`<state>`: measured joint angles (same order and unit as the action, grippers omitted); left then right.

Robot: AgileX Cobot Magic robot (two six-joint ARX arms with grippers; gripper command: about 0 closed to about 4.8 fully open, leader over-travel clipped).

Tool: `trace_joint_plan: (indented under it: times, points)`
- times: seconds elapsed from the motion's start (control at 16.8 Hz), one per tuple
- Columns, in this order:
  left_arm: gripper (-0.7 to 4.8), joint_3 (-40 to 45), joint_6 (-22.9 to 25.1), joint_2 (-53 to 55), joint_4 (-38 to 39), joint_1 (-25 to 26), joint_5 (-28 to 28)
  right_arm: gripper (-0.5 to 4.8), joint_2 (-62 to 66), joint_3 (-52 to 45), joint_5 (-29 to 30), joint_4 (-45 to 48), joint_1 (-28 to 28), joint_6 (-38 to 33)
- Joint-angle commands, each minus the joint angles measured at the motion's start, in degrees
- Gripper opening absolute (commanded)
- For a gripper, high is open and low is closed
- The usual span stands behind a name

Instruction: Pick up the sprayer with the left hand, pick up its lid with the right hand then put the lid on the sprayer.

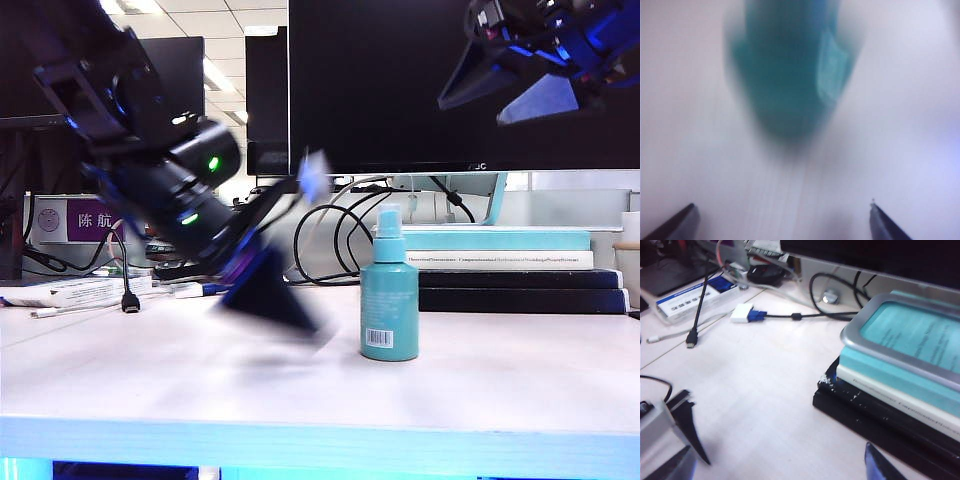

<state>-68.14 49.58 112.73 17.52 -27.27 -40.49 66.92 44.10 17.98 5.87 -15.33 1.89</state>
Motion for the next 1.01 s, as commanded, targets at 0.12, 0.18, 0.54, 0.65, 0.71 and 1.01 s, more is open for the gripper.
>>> trace_joint_plan:
  times: [0.12,0.18,0.54,0.65,0.71,1.01]
  points:
    - [4.79,-0.09,-3.85,-9.88,9.38,4.74,8.52,4.26,-4.15,0.13,-7.41,-1.31,0.72,-1.44]
    - [4.79,-0.09,-6.25,-12.68,9.31,6.51,8.02,4.26,-5.64,0.07,-9.42,-1.95,0.74,-1.44]
    - [4.63,0.2,-17.42,-28.09,10.56,19.08,-4.59,3.76,-20.96,-4.15,-18.21,-1.01,0.74,0.55]
    - [3.93,1.09,-19.65,-32.37,9.53,22.38,-5.68,3.66,-25.83,-8.15,-18.34,-1.01,0.74,1.11]
    - [3.69,2.34,-20.31,-35.08,7.98,23.74,-5.38,3.65,-28.68,-10.93,-19.04,-1.01,0.74,1.01]
    - [3.3,17.03,-28.72,-50.14,-10.08,25.99,0.66,2.24,-45.77,-26.69,-24.48,6.29,0.68,-3.13]
